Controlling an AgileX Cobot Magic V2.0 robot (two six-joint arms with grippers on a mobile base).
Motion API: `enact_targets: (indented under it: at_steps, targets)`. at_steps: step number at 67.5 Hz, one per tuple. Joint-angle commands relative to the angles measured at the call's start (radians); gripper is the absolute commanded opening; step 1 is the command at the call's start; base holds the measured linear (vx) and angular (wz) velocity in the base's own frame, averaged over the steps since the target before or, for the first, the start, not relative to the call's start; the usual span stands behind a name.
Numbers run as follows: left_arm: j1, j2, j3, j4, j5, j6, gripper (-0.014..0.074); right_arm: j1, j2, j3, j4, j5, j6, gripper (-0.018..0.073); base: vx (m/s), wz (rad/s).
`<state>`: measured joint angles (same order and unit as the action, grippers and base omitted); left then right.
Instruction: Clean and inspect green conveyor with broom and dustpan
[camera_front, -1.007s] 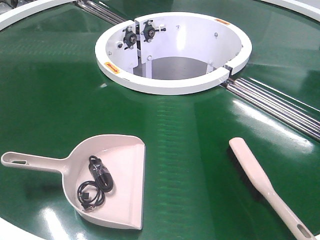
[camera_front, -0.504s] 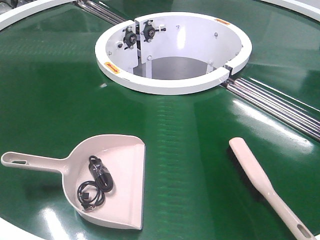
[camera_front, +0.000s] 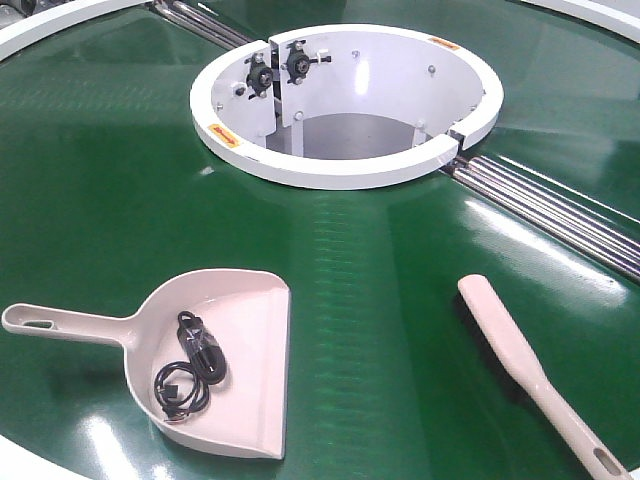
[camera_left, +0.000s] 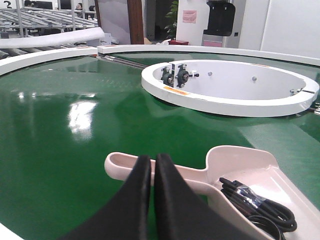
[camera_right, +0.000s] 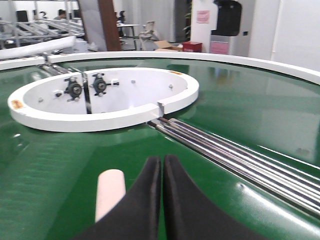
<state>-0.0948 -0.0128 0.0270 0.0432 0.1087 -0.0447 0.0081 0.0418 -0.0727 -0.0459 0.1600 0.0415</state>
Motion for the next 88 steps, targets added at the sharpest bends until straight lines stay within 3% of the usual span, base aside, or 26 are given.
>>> enact_targets:
  at_steps: [1,11,19,88]
  targets:
    - [0.000,-0.014,0.032,0.000,-0.067,-0.010,-0.0008,-0.014,0.015,0.037,-0.046,-0.170,0.040,-0.0010,0.00,0.00]
    - [0.000,-0.014,0.032,0.000,-0.067,-0.010,-0.0008,-0.014,-0.044,0.123,-0.054,-0.230,0.069,-0.0010,0.00,0.00]
    - [0.000,-0.014,0.032,0.000,-0.067,-0.010,-0.0008,-0.014,-0.069,0.121,-0.056,-0.175,0.067,-0.0010,0.00,0.00]
    - [0.000,-0.014,0.032,0.000,-0.067,-0.010,-0.0008,-0.014,-0.070,0.121,-0.053,-0.175,0.065,-0.0010,0.00,0.00]
